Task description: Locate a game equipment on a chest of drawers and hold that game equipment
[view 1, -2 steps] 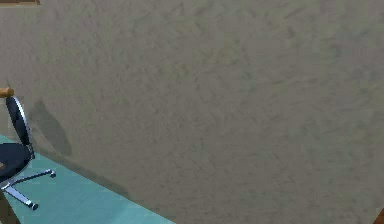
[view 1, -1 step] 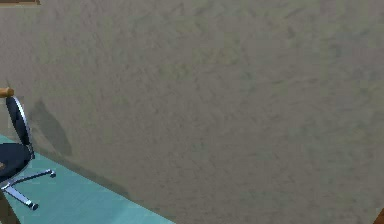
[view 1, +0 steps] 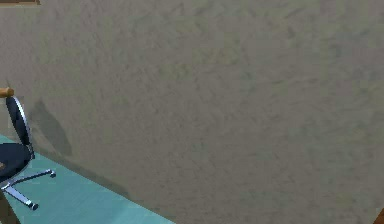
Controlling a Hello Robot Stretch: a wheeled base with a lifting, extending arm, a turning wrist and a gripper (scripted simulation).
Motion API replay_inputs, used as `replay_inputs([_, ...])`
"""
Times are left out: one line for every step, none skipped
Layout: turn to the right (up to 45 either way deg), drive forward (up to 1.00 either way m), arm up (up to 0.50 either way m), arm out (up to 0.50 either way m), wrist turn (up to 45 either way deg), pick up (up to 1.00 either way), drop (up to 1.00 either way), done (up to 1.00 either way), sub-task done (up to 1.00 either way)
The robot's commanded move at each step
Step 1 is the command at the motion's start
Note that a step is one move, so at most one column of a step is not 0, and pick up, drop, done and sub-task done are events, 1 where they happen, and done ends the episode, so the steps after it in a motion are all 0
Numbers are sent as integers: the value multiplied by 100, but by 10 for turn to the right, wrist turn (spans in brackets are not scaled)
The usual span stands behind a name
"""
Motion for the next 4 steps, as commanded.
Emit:
replay_inputs([0,0,0,0,240,0,0,0,0])
replay_inputs([0,0,-16,0,0,0,0,0,0])
replay_inputs([0,0,0,0,0,100,0,0,0])
replay_inputs([0,0,10,0,0,0,0,0,0])
